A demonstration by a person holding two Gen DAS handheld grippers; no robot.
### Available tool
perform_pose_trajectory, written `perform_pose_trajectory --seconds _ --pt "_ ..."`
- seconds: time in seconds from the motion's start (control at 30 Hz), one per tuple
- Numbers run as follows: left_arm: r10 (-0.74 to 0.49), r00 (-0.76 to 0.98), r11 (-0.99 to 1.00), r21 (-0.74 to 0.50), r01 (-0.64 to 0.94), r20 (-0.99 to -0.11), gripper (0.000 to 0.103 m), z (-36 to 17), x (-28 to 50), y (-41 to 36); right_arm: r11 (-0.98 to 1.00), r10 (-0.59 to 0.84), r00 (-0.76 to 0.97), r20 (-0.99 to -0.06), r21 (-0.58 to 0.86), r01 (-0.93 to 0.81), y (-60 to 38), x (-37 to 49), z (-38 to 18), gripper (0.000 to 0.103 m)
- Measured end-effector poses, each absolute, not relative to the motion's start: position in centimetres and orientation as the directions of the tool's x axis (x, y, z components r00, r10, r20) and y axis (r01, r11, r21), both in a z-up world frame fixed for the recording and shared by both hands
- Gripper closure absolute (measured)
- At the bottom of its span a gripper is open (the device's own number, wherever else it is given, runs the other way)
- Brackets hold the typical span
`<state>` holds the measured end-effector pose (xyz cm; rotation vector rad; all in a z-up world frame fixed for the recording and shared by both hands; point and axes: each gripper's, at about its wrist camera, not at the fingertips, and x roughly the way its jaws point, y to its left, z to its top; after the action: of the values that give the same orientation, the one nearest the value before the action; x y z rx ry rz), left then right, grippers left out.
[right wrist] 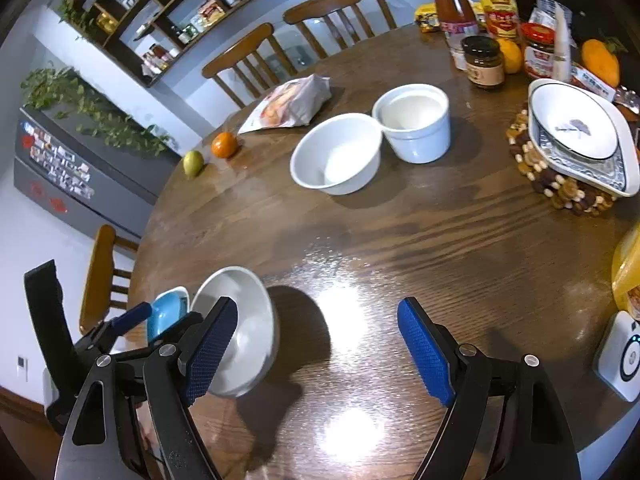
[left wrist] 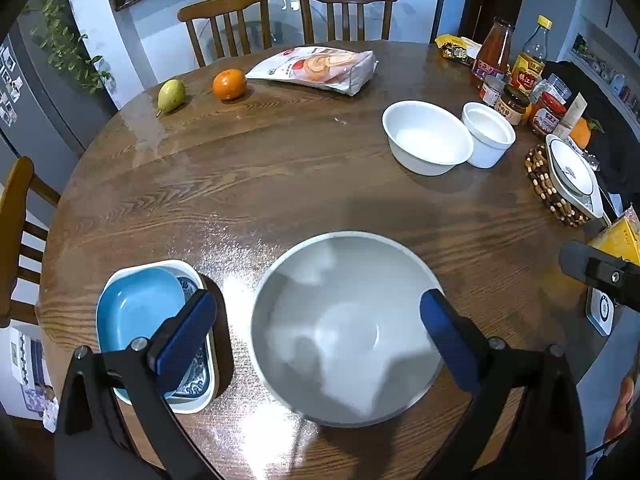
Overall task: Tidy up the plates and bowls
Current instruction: 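Withdraw both tools from the bowl toward the smaller white bowls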
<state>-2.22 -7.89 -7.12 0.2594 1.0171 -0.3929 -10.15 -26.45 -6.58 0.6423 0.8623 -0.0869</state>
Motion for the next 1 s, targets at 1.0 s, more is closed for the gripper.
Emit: perform_pose_trajectory --seconds 1.0 --pt "-0.322 0.602 0.848 0.06 0.527 -0.731 0.001 4.7 4.9 -15.3 0.787 0.109 0.709 -0.697 0.496 0.367 -33.6 -5.0 -1.6 0.02"
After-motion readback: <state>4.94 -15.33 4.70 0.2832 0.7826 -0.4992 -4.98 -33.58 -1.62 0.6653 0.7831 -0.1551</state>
